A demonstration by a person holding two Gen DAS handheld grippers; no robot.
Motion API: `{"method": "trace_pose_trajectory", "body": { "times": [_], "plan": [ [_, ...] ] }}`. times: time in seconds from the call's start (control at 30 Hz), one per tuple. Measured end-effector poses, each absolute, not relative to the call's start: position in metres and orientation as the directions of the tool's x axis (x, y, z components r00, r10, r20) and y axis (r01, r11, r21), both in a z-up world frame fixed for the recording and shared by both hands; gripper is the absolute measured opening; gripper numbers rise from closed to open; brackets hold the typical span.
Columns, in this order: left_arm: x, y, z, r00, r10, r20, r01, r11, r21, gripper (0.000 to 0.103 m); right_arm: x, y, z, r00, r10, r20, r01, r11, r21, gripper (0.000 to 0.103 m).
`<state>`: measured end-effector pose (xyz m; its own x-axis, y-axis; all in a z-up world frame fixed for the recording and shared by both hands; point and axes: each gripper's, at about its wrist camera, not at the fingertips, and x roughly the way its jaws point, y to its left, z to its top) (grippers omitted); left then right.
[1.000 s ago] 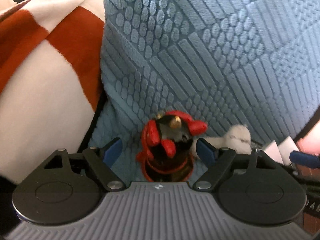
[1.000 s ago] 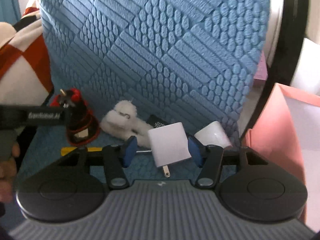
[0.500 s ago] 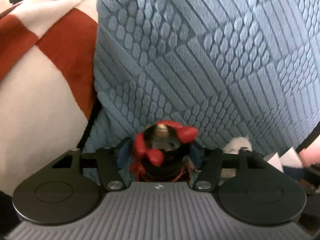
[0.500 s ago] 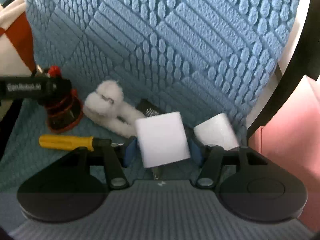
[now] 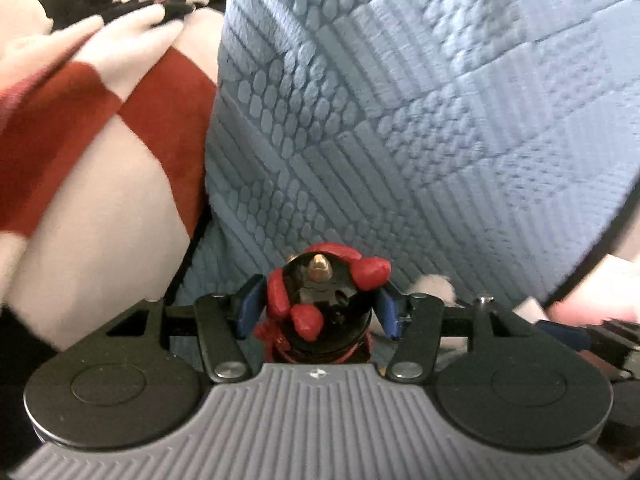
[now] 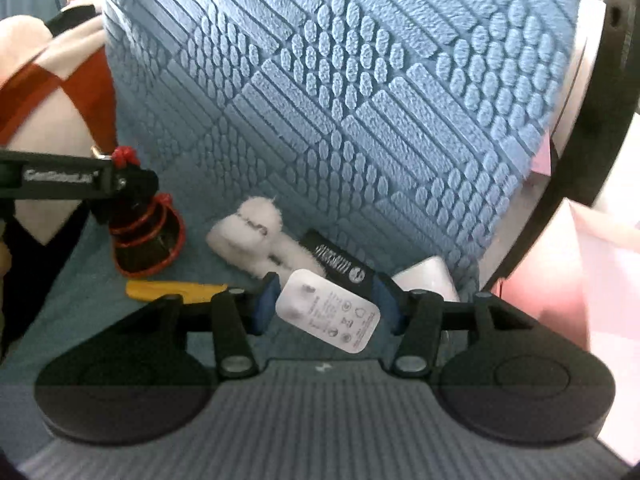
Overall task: Organize rigid objects
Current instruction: 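Lift the white charger and red-black toy and carry both toward the pink box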
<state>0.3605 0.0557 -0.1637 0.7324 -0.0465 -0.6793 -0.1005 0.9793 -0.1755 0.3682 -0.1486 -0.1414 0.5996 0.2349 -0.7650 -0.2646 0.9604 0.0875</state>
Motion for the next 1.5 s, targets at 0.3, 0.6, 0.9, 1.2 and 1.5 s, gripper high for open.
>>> {"method": "trace_pose_trajectory", "body": {
  "times": [0.3, 0.6, 0.9, 1.2, 1.5],
  "plan": [
    [0.27, 0.061, -0.14, 0.724, -0.156, -0.672, -0.026, 0.967, -0.253, 0.063, 0.305, -0.152, -0.117, 0.58, 0.251, -0.775, -0.246, 0.961, 0.127, 0.055],
    [0.211, 0.041, -0.15, 0.688, -0.184, -0.703, 0.02, 0.972, -0.234, 0.063, 0.25, -0.139, -0.102, 0.605, 0.23, -0.762, -0.293, 0.954, 0.055, 0.055],
    [0.163, 0.042, -0.181, 0.616, -0.172, -0.769, -0.094, 0.953, -0.288, 0.063, 0.218, -0.114, -0.11, 0.624, 0.18, -0.76, -0.331, 0.942, -0.049, 0.055],
    [0.166, 0.05, -0.193, 0.592, -0.164, -0.789, -0.132, 0.946, -0.296, 0.063, 0.188, -0.112, -0.126, 0.579, 0.124, -0.806, -0.314, 0.946, -0.08, 0.055],
    [0.157, 0.038, -0.191, 0.591, -0.167, -0.789, -0.094, 0.957, -0.274, 0.065, 0.162, -0.12, -0.126, 0.55, 0.096, -0.83, -0.223, 0.974, -0.035, 0.055]
  ]
}}
